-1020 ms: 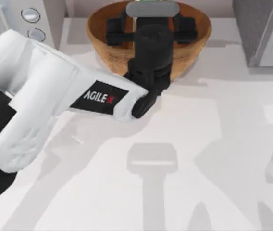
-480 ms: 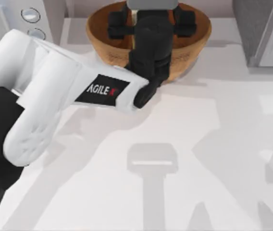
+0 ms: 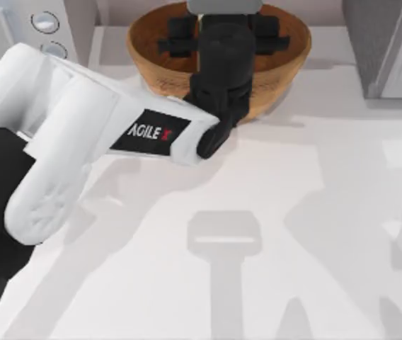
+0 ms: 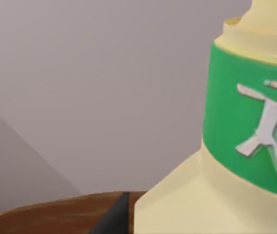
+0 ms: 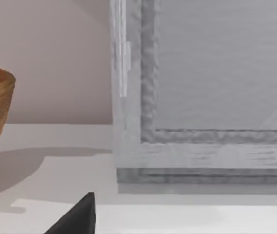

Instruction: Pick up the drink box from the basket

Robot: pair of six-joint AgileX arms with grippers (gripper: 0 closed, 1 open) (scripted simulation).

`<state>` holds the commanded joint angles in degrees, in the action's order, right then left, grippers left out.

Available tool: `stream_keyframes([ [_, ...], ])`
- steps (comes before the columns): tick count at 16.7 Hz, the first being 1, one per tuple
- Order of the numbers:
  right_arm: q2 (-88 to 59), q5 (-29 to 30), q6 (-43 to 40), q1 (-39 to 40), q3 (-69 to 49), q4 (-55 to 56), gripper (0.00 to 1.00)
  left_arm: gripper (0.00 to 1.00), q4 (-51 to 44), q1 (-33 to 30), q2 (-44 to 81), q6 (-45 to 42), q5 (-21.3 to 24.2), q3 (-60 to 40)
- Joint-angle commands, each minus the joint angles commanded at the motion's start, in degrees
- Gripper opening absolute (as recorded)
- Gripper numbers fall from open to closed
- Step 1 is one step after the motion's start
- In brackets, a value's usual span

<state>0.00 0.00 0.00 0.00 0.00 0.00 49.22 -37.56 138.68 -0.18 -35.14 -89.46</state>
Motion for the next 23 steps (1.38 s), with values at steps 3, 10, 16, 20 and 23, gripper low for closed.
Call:
stream_keyframes([
  [3,0.00,0.00,0.00,0.00,0.00,0.00,1.00,0.17,0.00,0.00,0.00,0.00,0.00,0.00],
  [10,0.00,0.00,0.00,0.00,0.00,0.00,1.00,0.00,0.00,0.00,0.00,0.00,0.00,0.00],
  [16,0.00,0.00,0.00,0.00,0.00,0.00,1.00,0.00,-0.93,-0.54,-1.22,-0.04,-0.03,-0.22],
  [20,0.00,0.00,0.00,0.00,0.00,0.00,1.00,0.00,-6.78,-0.45,-3.87,-0.07,-0.18,-3.46],
  [23,0.00,0.00,0.00,0.00,0.00,0.00,1.00,0.00,-13.21,-0.40,-7.10,-0.03,-0.30,-7.36],
])
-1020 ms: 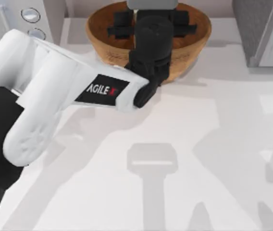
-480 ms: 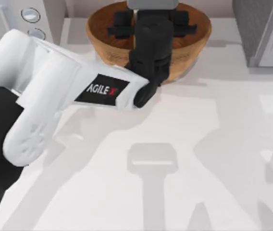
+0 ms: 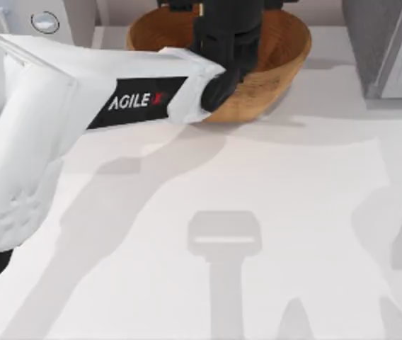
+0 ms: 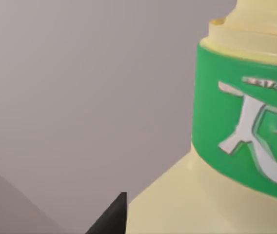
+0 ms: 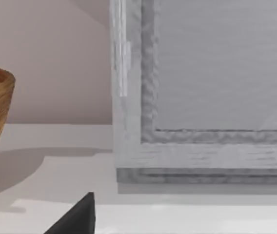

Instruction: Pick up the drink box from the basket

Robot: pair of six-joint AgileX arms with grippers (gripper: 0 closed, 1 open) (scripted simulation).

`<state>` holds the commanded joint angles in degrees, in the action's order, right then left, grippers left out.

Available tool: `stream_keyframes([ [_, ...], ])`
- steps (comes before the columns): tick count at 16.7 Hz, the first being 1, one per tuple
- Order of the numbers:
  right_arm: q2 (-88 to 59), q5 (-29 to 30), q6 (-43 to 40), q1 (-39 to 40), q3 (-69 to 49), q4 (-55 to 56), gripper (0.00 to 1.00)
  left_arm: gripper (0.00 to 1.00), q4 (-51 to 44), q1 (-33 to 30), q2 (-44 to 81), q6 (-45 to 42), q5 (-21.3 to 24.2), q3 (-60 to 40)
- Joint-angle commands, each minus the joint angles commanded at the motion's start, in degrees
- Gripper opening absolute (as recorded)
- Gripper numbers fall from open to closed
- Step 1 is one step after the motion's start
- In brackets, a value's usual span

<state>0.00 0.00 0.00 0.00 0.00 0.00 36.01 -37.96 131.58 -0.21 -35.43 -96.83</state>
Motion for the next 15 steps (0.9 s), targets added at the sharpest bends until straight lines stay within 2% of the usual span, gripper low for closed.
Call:
stream_keyframes([
  [7,0.00,0.00,0.00,0.00,0.00,0.00,1.00,0.00,-13.53,-0.21,-5.97,-0.08,0.03,-7.35],
  [15,0.00,0.00,0.00,0.00,0.00,0.00,1.00,0.00,-14.79,0.34,-7.45,-0.33,0.55,-5.93],
])
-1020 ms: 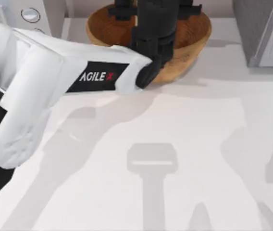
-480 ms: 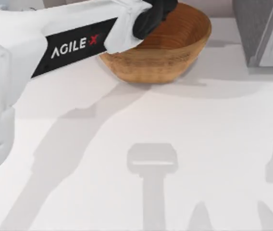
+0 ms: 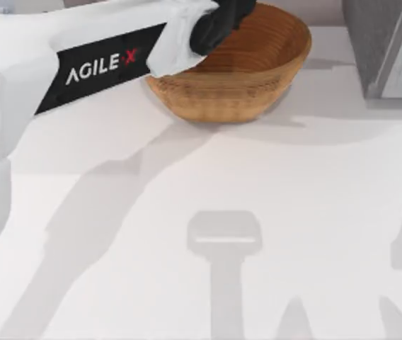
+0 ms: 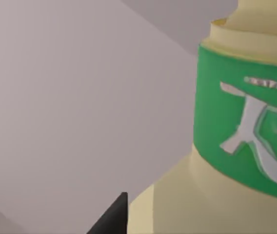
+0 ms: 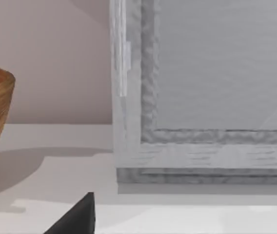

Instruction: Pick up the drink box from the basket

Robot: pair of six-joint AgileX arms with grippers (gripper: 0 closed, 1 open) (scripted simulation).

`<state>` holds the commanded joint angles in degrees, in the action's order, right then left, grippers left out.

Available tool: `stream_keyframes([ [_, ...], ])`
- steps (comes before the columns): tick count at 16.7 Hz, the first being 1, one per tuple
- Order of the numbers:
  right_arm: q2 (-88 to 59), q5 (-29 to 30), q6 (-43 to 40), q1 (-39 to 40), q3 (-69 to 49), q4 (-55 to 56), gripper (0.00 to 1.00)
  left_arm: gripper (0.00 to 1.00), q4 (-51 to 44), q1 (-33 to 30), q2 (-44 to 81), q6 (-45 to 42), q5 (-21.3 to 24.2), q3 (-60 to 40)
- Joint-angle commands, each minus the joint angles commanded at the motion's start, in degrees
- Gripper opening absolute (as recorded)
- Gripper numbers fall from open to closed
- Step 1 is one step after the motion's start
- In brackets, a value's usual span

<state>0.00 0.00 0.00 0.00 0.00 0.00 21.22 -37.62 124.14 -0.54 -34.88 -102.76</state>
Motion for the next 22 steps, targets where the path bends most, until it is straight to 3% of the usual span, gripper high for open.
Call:
stream_keyframes([
  [7,0.00,0.00,0.00,0.00,0.00,0.00,1.00,0.00,-4.44,6.76,-22.93,0.02,6.45,19.27],
  [22,0.00,0.00,0.00,0.00,0.00,0.00,1.00,0.00,-17.93,32.51,-109.12,0.69,29.89,88.82],
])
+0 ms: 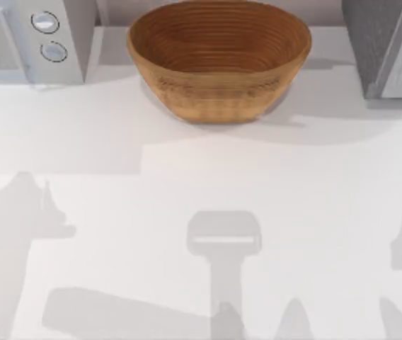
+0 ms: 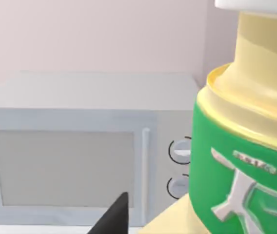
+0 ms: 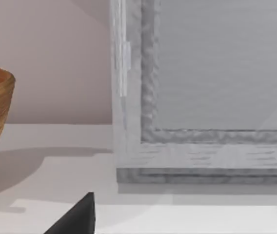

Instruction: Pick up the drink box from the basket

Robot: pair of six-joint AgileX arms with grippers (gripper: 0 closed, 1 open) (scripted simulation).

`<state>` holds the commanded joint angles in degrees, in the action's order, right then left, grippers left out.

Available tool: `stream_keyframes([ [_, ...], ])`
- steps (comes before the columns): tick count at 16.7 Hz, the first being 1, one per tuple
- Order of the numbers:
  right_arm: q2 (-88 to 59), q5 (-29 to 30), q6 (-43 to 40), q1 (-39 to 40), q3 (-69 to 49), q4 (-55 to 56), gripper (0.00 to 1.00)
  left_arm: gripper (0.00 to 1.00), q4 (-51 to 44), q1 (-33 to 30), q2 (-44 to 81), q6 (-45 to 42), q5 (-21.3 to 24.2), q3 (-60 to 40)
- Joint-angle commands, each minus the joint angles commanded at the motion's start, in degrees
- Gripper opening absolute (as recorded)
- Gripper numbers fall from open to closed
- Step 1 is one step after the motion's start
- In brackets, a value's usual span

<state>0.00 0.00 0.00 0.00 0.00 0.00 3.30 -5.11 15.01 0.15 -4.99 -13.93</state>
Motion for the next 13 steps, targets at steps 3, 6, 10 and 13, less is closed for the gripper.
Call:
stream_keyframes([
  [3,0.00,0.00,0.00,0.00,0.00,0.00,1.00,0.00,-2.10,3.34,-10.04,-0.06,3.23,9.15],
  [6,0.00,0.00,0.00,0.00,0.00,0.00,1.00,0.00,-3.21,4.98,-14.66,-0.14,4.87,13.60],
  [10,0.00,0.00,0.00,0.00,0.00,0.00,1.00,0.00,-3.30,5.11,-15.01,-0.15,5.00,13.93],
  [13,0.00,0.00,0.00,0.00,0.00,0.00,1.00,0.00,-2.99,4.67,-14.09,-0.34,4.45,13.83],
])
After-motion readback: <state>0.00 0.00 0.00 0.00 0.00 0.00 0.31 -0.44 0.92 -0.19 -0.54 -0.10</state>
